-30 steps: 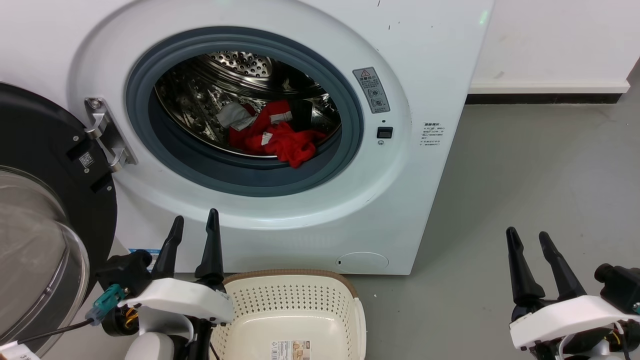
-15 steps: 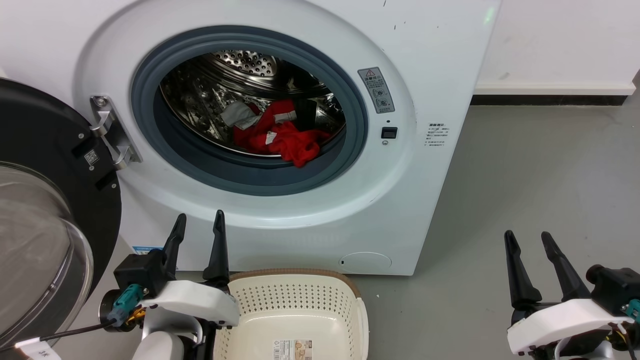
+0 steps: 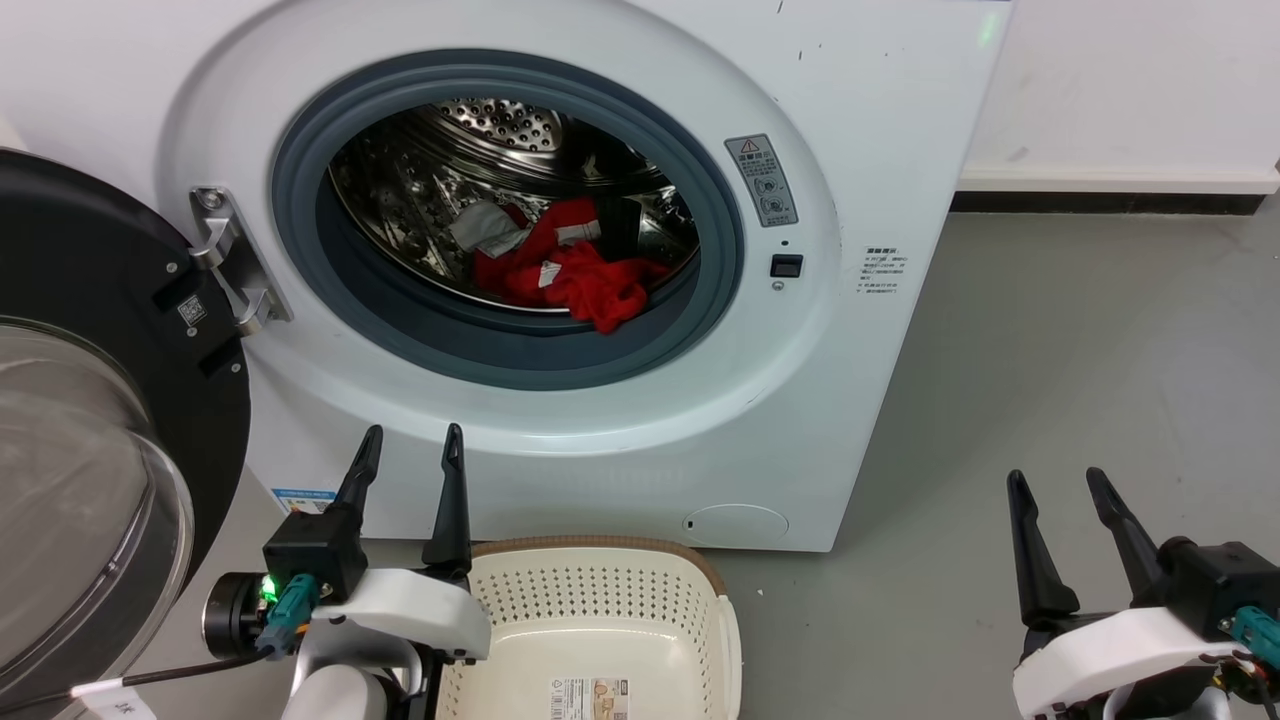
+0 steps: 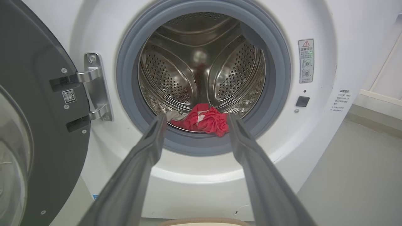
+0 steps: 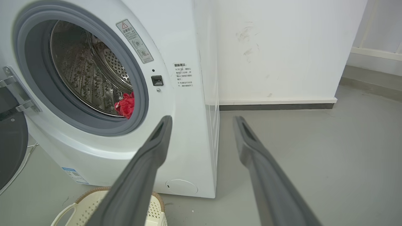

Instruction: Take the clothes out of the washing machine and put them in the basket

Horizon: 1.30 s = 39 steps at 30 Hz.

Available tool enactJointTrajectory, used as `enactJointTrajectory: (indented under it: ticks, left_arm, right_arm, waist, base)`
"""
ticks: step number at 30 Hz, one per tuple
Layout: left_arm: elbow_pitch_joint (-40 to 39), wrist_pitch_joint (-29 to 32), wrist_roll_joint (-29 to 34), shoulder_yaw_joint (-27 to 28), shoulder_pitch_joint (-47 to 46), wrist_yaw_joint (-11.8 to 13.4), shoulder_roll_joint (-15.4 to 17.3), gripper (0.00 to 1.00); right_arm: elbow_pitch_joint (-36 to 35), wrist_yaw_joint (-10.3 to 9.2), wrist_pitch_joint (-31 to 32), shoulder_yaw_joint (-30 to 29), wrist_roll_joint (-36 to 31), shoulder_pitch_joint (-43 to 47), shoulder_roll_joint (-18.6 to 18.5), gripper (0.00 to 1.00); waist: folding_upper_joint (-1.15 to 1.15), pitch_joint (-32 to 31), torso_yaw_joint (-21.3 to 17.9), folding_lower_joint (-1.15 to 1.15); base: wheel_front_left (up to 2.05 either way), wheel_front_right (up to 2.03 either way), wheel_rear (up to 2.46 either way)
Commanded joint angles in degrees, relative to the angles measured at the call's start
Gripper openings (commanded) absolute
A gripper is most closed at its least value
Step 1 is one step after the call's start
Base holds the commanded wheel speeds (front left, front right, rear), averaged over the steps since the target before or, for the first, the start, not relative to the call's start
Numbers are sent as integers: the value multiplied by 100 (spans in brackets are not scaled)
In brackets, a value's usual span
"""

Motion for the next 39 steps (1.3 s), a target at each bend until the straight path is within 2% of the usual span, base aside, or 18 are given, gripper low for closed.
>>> enactJointTrajectory:
  ticks: [1, 15, 24, 39]
  left_arm:
    - [-26, -55, 113, -15, -99, 10, 29, 100]
    - [79, -206, 638, -24, -122, 37, 6, 100]
    - [143, -294, 901, 3, -116, -45, -40, 100]
    - [267, -291, 885, 102, -152, -126, -110, 100]
  right_arm:
    - [-65, -1, -34, -5, -99, 11, 13, 100]
    - [-112, -2, -117, -28, -629, 66, 16, 100]
    - [-136, -3, -147, -30, -833, 95, 17, 100]
    - [-47, -3, -138, -30, -698, 67, 17, 100]
  waist:
    - [0, 1, 2, 0]
    - [0, -1, 30, 0]
    - [0, 36, 56, 0]
    - [0, 43, 45, 0]
  base:
    - [0, 0, 0]
    - [0, 0, 0]
    - [0, 0, 0]
    - [0, 0, 0]
